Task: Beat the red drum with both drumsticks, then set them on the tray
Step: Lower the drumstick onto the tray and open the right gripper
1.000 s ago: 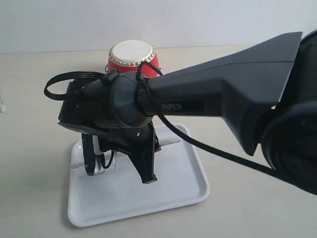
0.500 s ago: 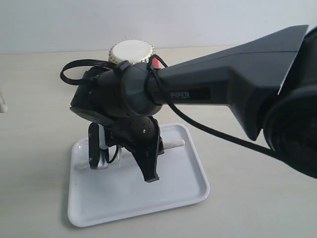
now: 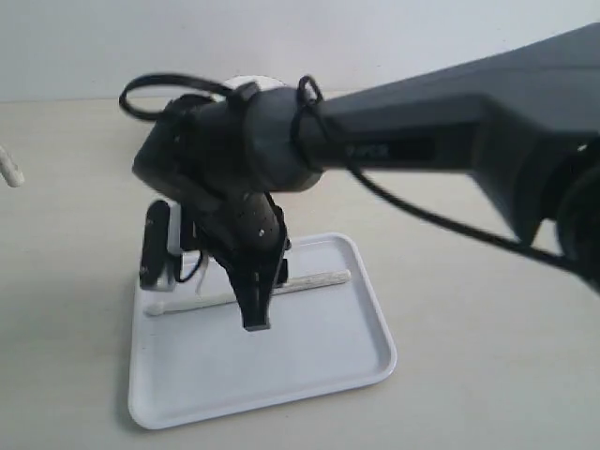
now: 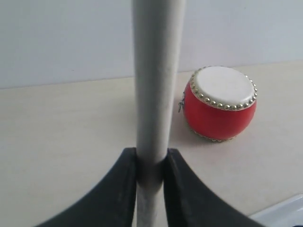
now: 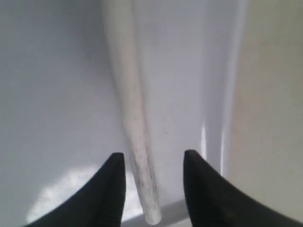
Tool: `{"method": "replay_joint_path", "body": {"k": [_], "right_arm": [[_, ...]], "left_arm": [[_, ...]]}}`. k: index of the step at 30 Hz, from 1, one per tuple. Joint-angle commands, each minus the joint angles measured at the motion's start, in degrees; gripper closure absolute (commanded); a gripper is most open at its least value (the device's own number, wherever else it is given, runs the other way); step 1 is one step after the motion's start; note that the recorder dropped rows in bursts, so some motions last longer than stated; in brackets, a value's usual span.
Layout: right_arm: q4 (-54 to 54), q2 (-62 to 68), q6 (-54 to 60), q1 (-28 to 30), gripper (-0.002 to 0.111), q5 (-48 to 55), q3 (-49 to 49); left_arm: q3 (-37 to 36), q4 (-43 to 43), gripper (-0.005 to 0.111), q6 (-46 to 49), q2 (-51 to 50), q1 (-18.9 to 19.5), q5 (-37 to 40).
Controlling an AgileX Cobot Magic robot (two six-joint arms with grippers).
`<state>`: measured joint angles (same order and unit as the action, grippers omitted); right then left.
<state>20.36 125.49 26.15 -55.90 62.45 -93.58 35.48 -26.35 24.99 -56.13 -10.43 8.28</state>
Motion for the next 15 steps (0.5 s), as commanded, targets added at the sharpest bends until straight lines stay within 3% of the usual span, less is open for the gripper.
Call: {"method": "replay_joint_path", "body": {"k": [1,8,12,15], "right_arm": [[-16.88,-6.58,1.17,5.17,0.068,-9.35,0.04],[-49.47,-8.67,15.31,13.23,0.067,-11.88,0.04],[-65.25,-8.67,26.78,15.96,0.057,-11.2,0.13],[-71.36,-8.67,32.41,17.06,0.05,-11.2,0.13]], "left_arm": [[-1.62,-3.95,0.107,0.28,-1.82,0.15,-4.14],[-1.28,-6.46,0.107,-0.22,-6.95,0.15,-6.07],[-0.41,-5.77,0.107,-0.22,-10.12,0.15,-7.12],[1.27,-5.43,0.107,-0.1,-12.87,0.15,-7.25]]}}
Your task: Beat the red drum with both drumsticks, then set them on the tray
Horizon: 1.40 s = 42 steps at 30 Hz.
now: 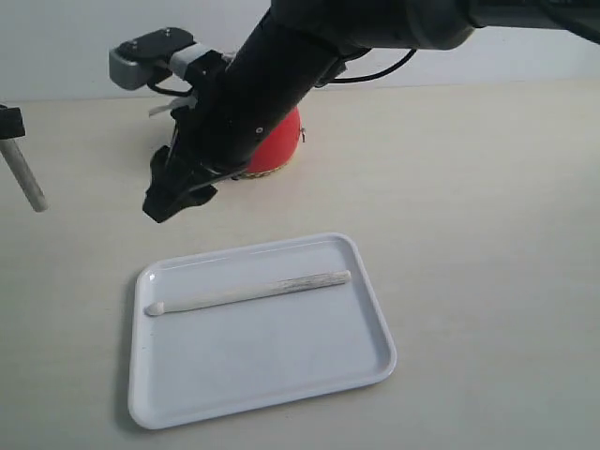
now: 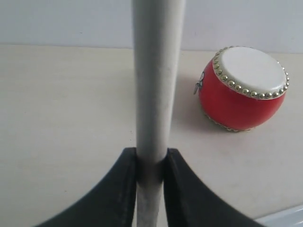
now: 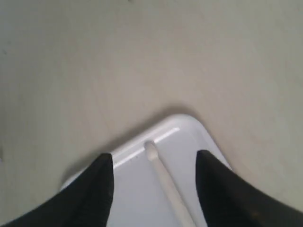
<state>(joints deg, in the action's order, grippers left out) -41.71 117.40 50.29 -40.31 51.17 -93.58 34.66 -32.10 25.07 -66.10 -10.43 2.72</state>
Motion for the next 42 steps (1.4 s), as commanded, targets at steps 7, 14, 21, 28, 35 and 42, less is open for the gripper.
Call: {"method": "replay_joint_path", "body": {"k": [7,14,21,28,35,42], "right_arm": [[-15.61,-0.58,15.44,1.65,0.047,-0.95,0.13],[-16.81,-0.58,16.67,1.73,0.047,-6.33,0.13],[-16.75,-0.58,13.71,1.73,0.047,-6.74,0.13],[-16.88,-0.58,13.43,1.78,0.047,-7.14,0.13],[-19.34,-0.58,13.66,1.78,0.047,-6.26,0.13],[-22.56,-0.58,15.89,1.78,0.047,-9.54,0.13]], "left_arm": [[8.18,1.23,0.107,0.39,-9.76,-0.95,-1.57],[16.38,2.95,0.107,0.11,-17.5,-0.81,-0.9],[26.43,-3.44,0.107,-2.41,-22.38,5.04,12.35],[25.19,-46.46,0.107,43.48,-23.47,15.07,38.67],[16.2,-65.02,0.107,64.5,-24.56,22.87,58.31],[12.31,-67.33,0.107,69.38,-24.56,23.03,66.49]]}}
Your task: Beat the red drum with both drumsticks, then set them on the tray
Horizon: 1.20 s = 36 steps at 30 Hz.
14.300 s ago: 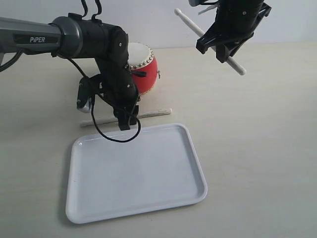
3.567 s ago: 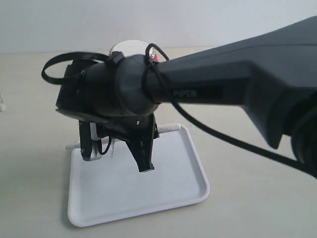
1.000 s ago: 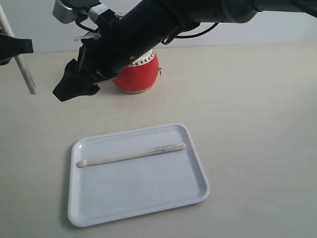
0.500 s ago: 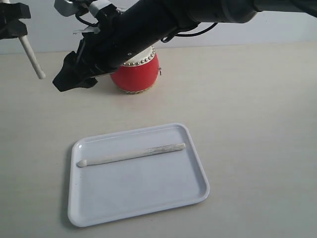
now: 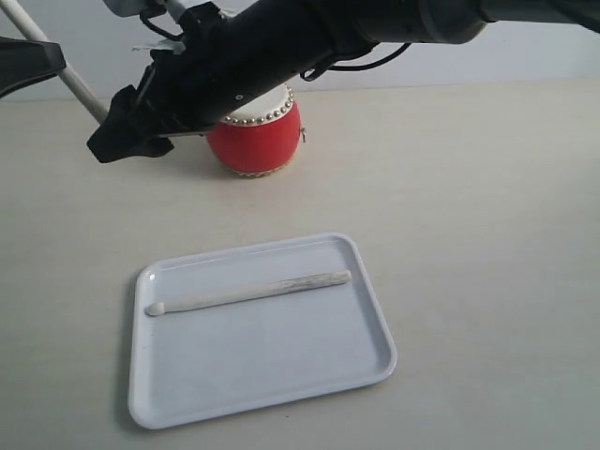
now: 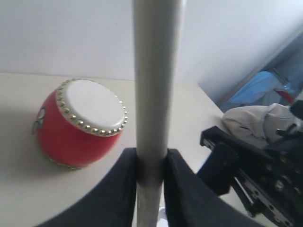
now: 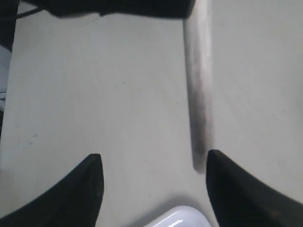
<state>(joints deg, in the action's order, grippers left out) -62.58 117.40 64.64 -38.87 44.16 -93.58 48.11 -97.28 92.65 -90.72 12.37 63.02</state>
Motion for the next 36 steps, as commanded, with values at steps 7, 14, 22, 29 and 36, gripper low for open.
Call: {"method": "replay_joint_path", "body": {"k": [7,14,22,29,36], "right_arm": [[-1.46,-0.58,2.73,0.2,0.047,-4.04,0.13],[-1.82,-0.58,3.17,0.2,0.051,-3.59,0.13],[-1.8,-0.58,3.0,0.2,0.057,1.0,0.13],[-1.44,-0.58,1.1,0.2,0.085,1.09,0.13],[-1.54,-0.58,-0.63,0.2,0.108,0.97,0.13]], "left_arm": [[-1.85,-1.06,0.107,0.84,0.06,0.23,6.94],[-4.97,-2.46,0.107,1.8,0.06,-0.66,6.94],[-5.47,-2.66,0.107,3.6,0.06,-3.85,6.94],[-5.47,-2.66,0.107,3.73,0.06,-3.85,6.94],[-5.47,-2.66,0.107,3.11,0.06,-3.85,6.94]]}}
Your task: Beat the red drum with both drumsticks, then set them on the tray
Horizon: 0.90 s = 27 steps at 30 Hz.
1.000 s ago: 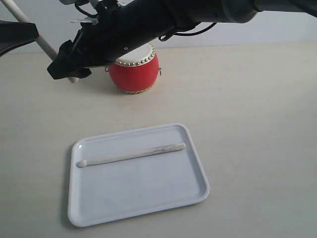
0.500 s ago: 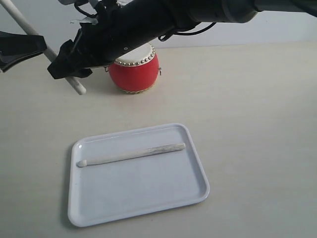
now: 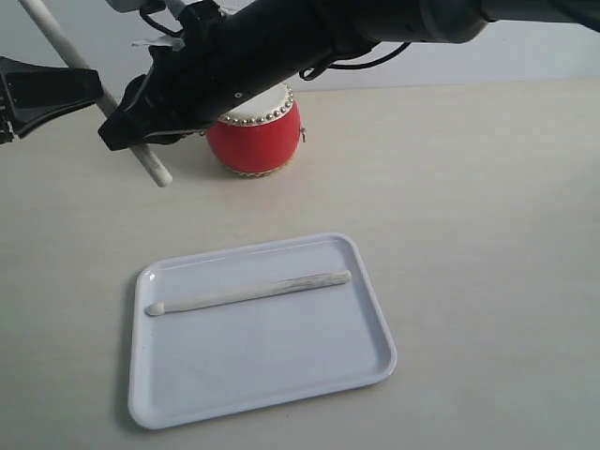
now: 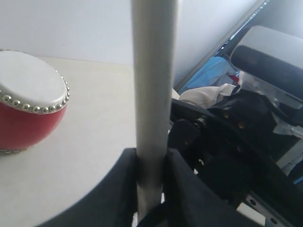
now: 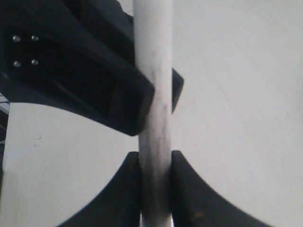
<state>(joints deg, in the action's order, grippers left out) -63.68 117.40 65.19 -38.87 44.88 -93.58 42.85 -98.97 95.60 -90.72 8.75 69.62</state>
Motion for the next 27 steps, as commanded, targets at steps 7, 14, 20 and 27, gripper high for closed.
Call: {"method": "replay_joint_path", "body": {"k": [7,14,20,27], "right_arm": [[-0.45,-0.58,-2.88,0.2,0.108,-1.11,0.13],[1.42,-0.58,-6.45,0.2,0.108,-1.93,0.02],[23.56,-2.08,-24.83,2.41,0.108,-4.2,-0.08],[54.28,-2.47,-34.76,3.21,0.108,14.49,-0.08]], "left_arm": [[-0.22,-0.97,0.099,-0.1,0.06,-0.22,0.34],[-0.22,-0.97,0.032,-0.1,0.06,0.46,0.34],[-0.22,-0.97,0.025,-0.1,0.19,5.52,0.34],[-0.22,-0.97,0.062,1.86,0.19,10.68,-3.41]]}}
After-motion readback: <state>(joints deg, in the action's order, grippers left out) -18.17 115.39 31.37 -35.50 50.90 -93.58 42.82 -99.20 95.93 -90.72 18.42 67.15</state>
